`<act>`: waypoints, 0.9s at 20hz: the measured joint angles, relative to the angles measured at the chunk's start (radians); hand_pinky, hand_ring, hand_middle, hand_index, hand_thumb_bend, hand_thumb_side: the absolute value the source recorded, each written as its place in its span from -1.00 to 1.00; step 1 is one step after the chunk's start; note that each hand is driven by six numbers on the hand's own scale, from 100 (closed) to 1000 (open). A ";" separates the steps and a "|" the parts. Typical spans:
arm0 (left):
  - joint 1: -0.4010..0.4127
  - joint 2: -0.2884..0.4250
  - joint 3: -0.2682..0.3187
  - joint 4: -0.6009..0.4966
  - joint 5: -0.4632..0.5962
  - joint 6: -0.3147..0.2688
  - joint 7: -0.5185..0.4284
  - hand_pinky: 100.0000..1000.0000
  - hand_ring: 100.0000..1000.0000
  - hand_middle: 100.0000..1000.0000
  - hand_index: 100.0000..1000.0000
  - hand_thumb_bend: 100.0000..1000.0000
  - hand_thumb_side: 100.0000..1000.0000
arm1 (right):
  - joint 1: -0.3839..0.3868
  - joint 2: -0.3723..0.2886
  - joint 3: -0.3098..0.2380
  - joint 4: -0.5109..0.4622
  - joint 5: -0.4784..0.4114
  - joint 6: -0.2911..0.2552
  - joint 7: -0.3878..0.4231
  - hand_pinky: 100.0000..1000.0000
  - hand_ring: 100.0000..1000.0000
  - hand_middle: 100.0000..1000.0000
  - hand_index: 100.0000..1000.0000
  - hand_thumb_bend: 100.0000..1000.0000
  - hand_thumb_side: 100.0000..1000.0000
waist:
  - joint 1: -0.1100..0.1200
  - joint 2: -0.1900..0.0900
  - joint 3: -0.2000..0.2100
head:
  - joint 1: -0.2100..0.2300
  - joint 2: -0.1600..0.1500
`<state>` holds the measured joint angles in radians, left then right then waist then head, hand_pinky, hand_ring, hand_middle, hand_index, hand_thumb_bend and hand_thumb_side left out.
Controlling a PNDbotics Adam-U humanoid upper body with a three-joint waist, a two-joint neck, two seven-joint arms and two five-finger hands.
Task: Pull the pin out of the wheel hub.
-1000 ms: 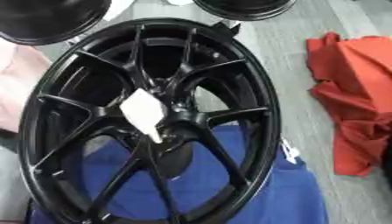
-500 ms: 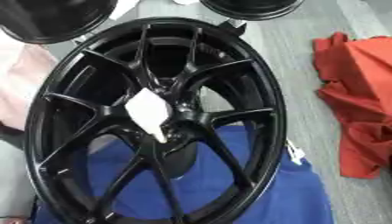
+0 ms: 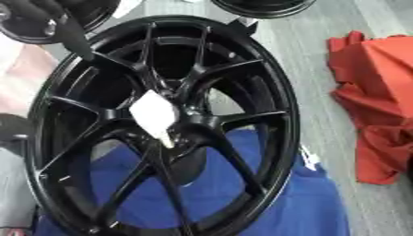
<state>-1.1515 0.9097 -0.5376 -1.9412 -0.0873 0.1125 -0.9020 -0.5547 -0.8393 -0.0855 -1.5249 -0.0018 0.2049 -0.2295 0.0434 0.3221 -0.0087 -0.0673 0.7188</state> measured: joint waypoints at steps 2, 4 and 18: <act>-0.032 -0.037 -0.021 0.031 -0.006 0.016 0.012 0.61 0.56 0.54 0.77 -0.18 -0.19 | -0.001 0.003 0.000 0.001 0.000 -0.001 0.002 0.49 0.21 0.30 0.30 -1.00 0.47 | 0.000 0.000 -0.004 | 0.002 0.001; -0.055 -0.073 -0.039 0.064 -0.014 0.025 0.027 0.61 0.56 0.54 0.77 -0.21 -0.18 | -0.006 0.009 0.001 0.005 0.000 -0.001 0.003 0.49 0.21 0.30 0.30 -1.00 0.47 | 0.000 -0.001 -0.007 | 0.003 0.001; -0.133 -0.226 -0.108 0.218 -0.009 0.025 0.036 0.60 0.56 0.56 0.76 -0.26 -0.15 | -0.027 0.027 0.013 0.012 0.003 -0.003 0.011 0.49 0.20 0.30 0.30 -1.00 0.48 | -0.002 -0.002 -0.034 | 0.009 0.001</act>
<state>-1.2849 0.6835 -0.6451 -1.7237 -0.0962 0.1375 -0.8655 -0.5816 -0.8123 -0.0730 -1.5130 0.0011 0.2020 -0.2187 0.0412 0.3205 -0.0422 -0.0584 0.7194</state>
